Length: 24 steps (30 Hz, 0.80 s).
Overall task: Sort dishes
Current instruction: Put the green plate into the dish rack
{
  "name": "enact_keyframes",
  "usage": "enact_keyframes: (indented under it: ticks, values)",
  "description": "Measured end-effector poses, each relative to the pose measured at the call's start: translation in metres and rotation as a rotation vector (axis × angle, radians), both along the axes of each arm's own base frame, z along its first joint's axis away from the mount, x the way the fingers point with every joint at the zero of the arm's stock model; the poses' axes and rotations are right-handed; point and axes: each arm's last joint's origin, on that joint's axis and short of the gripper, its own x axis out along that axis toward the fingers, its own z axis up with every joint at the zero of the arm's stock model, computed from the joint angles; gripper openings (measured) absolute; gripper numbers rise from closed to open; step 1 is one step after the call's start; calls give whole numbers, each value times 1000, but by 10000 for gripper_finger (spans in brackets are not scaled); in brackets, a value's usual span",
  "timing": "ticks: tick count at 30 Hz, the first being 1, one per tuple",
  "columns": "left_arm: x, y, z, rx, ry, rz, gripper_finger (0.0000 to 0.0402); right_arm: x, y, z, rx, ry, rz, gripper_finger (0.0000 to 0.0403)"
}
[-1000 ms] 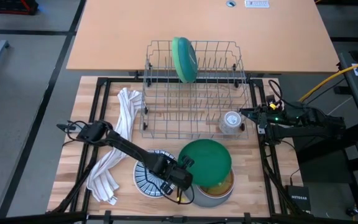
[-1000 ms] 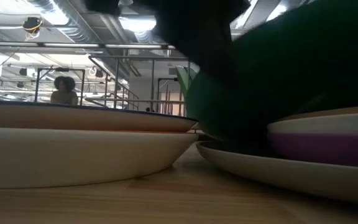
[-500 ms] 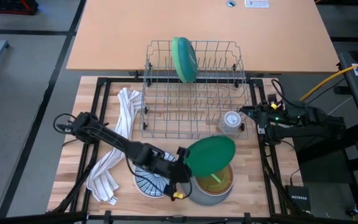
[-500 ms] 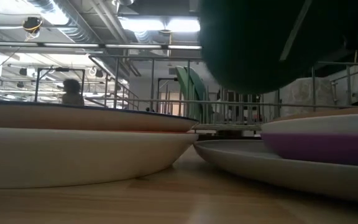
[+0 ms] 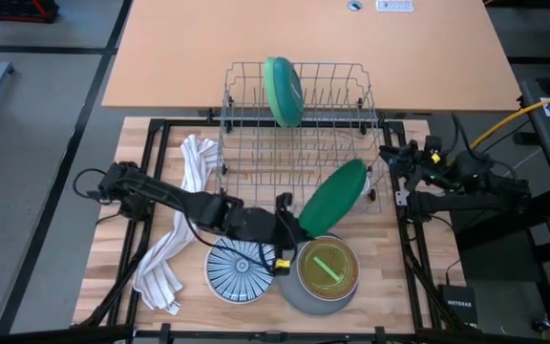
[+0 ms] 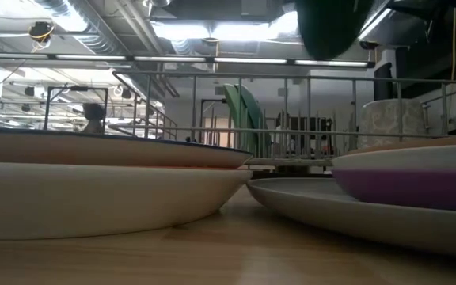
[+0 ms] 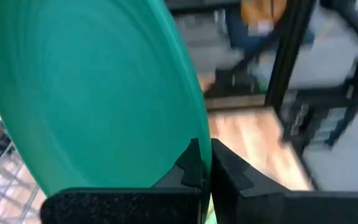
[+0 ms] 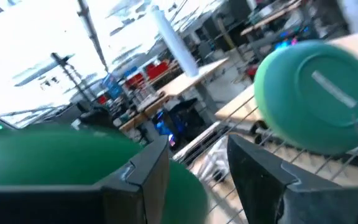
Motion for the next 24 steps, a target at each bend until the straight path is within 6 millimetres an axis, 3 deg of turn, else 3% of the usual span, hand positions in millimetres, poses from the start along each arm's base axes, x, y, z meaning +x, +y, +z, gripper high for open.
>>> enact_keyframes:
  ticks: [3, 7, 14, 24]
  values:
    - [7, 25, 13, -47, -104, 65, 0, 0, -1, 0, -8, 5, -24, 166]
    - [19, 65, 15, -115, -168, 139, 0, 0, -1, 0, -8, 8, -24, 166]
    - [26, 149, 22, -299, -305, 297, 0, 0, -1, -2, -11, 25, -30, 166]
    - [46, 240, -12, -473, -428, 425, 0, 0, -1, -2, -33, 38, -44, 166]
